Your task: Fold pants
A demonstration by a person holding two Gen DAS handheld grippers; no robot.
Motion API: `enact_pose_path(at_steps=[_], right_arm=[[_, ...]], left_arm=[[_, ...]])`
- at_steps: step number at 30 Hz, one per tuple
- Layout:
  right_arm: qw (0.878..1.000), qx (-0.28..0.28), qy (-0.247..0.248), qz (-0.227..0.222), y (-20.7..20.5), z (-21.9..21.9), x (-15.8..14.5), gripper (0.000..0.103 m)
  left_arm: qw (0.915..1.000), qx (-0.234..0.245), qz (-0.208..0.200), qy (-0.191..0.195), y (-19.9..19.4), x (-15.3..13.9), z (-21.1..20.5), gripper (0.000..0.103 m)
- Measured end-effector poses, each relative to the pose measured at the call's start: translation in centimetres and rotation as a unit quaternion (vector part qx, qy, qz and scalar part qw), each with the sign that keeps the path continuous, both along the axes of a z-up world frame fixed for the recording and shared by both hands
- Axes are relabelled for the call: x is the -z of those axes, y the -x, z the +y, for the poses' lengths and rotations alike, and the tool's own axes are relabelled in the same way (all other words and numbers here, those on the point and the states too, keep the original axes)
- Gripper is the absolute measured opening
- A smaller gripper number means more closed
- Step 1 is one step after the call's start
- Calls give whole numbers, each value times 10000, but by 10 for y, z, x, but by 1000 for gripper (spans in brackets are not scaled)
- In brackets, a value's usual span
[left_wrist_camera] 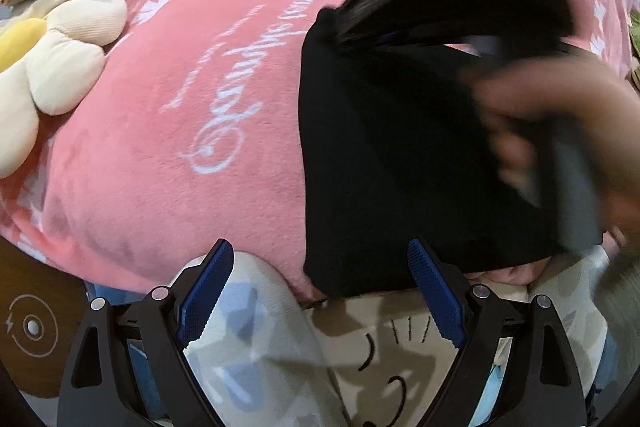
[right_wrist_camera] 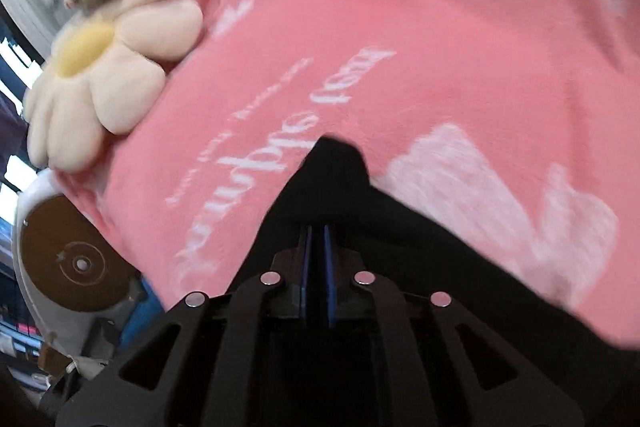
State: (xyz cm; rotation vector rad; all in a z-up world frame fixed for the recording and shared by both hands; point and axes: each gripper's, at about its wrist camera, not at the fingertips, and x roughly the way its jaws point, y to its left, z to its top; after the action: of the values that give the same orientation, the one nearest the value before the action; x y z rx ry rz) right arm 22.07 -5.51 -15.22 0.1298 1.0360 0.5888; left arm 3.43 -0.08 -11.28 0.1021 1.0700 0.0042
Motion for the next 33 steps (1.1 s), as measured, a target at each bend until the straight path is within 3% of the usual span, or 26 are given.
enact_pose_path(at_steps=[3, 7, 9, 11, 12, 13, 15, 16, 19, 20, 22, 26, 30, 33], right_arm=[[9999, 62, -77, -43, -2, -1, -18, 6], [9959, 445, -68, -788, 65, -51, -49, 8], [9941, 833, -136, -689, 95, -93, -41, 8], [9886, 1352, 301, -586, 115, -131, -26, 9], [9819, 1678, 759, -448, 127, -160, -10, 4], [9786, 1816, 900, -367, 131, -174, -2, 1], [9767, 2136, 127, -171, 147, -215, -1, 1], [9722, 2339, -55, -131, 155, -228, -7, 5], [9644, 2576, 250, -540, 182, -243, -32, 16], [9648, 2554, 263, -566, 185, -242, -34, 42], [9672, 2499, 232, -382, 195, -244, -29, 73], [9703, 2384, 239, -327, 210, -239, -13, 72], [9721, 2342, -150, -30, 209, -240, 13, 72], [9708, 2390, -185, -106, 210, -239, 14, 71]], left_arm=[[10000, -47, 15, 35, 0, -1, 5, 86], [10000, -62, 7, 67, -2, 0, 6, 86], [9999, -42, 30, 97, -2, 1, 6, 86], [9999, -15, 50, 104, -3, 3, 2, 86], [9999, 5, 50, 108, -4, 3, 0, 86], [9999, 20, 43, 109, -5, 4, -1, 86], [9999, 73, 46, 88, -5, 4, -7, 86], [9999, 90, 32, 40, -5, 4, -12, 86], [9999, 155, -33, -31, -1, 1, -22, 86], [9998, 161, -53, -37, 1, 0, -25, 86], [9998, 188, -29, -56, 3, 1, -30, 86], [9998, 163, -10, -114, 5, 2, -36, 86], [9999, 77, 98, 51, 4, 7, -36, 86], [9995, 30, 185, 239, 6, 7, -35, 86]])
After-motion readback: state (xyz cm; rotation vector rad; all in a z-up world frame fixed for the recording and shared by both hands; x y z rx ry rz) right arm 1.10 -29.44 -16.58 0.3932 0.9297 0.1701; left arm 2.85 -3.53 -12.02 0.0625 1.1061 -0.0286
